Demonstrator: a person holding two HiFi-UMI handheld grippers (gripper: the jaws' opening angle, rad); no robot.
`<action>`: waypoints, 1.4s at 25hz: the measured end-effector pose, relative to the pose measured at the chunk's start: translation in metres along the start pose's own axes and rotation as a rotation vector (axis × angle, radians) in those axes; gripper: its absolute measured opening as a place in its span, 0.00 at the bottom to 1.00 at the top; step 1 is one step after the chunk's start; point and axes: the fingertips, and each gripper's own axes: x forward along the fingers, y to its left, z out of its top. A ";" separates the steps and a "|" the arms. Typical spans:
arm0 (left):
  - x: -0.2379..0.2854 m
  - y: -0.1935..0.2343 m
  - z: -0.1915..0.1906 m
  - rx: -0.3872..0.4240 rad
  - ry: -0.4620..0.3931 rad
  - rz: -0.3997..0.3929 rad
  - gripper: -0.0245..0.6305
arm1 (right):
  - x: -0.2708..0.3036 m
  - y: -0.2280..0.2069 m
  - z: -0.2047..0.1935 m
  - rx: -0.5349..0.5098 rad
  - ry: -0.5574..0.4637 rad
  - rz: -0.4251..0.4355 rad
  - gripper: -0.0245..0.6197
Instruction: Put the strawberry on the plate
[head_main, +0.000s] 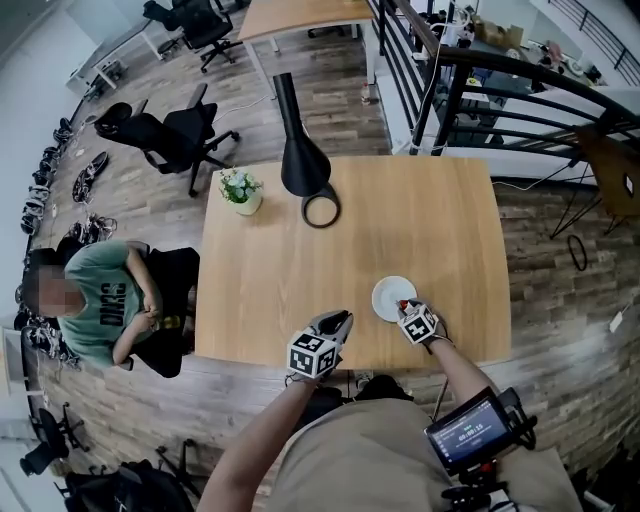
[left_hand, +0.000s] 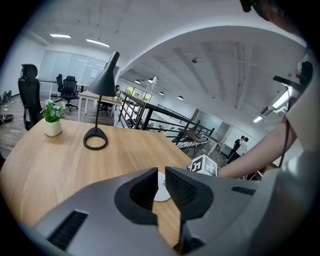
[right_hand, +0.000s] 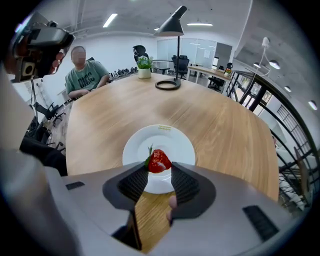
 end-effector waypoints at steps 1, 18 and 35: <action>-0.001 -0.001 0.000 0.002 0.003 -0.002 0.08 | 0.003 0.001 0.000 0.000 0.006 0.002 0.27; -0.009 -0.005 -0.003 -0.016 0.010 0.004 0.08 | 0.029 -0.001 0.005 -0.024 0.029 -0.011 0.27; -0.030 0.000 0.020 -0.082 -0.111 0.003 0.08 | -0.072 0.001 0.087 0.068 -0.358 -0.063 0.35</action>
